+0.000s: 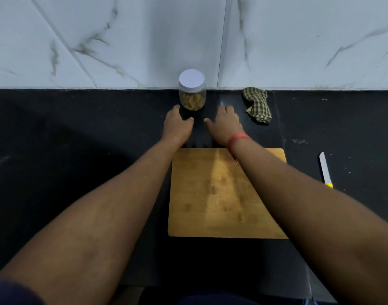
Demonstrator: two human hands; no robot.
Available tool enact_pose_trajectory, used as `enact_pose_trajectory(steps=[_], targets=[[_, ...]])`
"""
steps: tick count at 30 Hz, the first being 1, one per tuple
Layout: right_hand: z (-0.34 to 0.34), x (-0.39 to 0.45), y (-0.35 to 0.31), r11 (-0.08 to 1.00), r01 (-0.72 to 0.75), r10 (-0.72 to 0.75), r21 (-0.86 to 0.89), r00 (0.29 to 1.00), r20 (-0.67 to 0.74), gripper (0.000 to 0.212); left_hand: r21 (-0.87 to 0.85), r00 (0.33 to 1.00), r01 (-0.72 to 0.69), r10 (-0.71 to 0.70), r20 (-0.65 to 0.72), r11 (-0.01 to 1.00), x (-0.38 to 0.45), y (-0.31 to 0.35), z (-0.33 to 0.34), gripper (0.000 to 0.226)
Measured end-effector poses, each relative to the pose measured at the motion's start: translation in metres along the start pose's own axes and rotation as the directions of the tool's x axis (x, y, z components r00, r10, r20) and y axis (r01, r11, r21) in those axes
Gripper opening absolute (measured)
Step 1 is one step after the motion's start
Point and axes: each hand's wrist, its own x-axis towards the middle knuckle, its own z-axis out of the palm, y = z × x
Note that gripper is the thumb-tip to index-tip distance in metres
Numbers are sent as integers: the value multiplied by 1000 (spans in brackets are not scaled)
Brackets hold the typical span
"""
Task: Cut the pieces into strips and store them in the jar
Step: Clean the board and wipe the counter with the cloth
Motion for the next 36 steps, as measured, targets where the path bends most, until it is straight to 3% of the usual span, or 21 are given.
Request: enact_pose_trajectory(steps=[3,7,12,16,19,26,36], targets=[[-13,40,-25,996,42,-44,75,999,21,50,-26,1000,25,-24,14,999,26,18,-15,73],[-31,68,-48,959,-8,-13,284,997,72,45,-22,994,65,-63,90,998,46,35,-29,75],[-37,64,-52,930,23,-72,367,990,121,42,-96,987,-24,39,154,995,50,47,-29,53],[-33,47,-38,866,57,-88,497,995,38,33,-273,994,-27,53,91,962,36,39,-25,58],[-34,14,-28,790,115,-97,602,993,-63,41,-367,995,-94,103,6,925,12,25,-16,58],[-5,-82,9,786,114,-72,607,993,-93,67,-335,978,-137,74,-194,932,-75,-24,10,46],[24,-141,21,787,88,-86,611,996,-33,74,-301,968,-116,40,-246,947,-132,-57,16,44]])
